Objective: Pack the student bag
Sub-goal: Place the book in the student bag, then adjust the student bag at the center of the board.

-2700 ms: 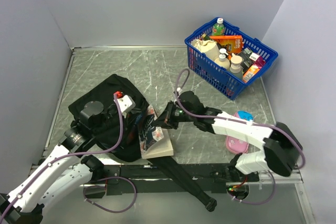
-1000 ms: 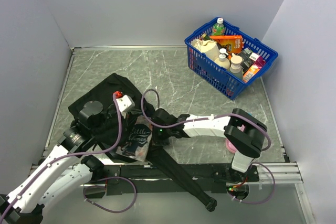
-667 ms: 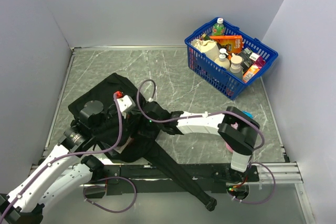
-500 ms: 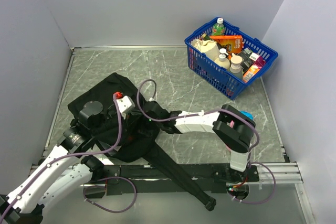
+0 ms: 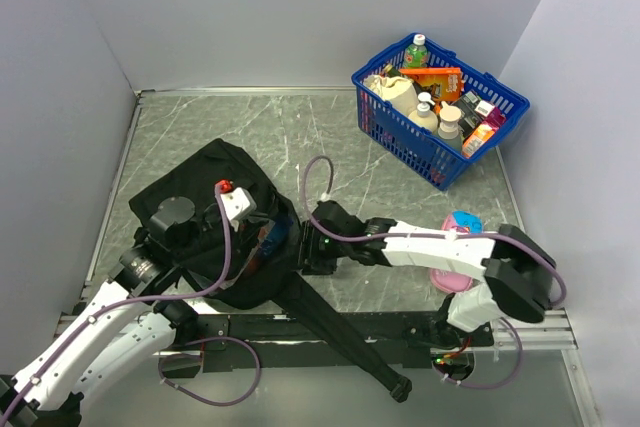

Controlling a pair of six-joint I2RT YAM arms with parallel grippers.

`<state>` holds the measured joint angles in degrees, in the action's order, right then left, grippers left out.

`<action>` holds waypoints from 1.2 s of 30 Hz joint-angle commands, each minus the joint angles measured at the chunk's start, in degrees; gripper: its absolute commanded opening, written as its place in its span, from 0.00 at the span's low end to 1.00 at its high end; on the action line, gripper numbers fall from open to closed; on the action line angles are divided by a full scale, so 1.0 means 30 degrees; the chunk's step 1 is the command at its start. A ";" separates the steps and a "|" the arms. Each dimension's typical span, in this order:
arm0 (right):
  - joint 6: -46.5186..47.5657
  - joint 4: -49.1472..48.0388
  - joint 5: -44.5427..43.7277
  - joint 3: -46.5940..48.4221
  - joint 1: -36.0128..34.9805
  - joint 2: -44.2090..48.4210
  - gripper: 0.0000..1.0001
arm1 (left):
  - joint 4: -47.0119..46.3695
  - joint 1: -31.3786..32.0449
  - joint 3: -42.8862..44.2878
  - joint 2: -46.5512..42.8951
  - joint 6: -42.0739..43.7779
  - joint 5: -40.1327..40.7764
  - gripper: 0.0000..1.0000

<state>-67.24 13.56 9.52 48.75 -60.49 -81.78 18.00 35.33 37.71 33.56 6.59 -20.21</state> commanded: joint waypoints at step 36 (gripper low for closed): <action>-0.0468 -0.4055 0.0723 0.2292 -0.0257 -0.5699 0.47 | -0.0609 0.0059 0.0700 -0.0288 -0.0175 -0.0735 0.01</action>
<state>-69.58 -1.45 11.14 51.75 -60.88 -97.08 18.33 35.33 37.71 33.82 6.57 -20.53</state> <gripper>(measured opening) 0.530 0.038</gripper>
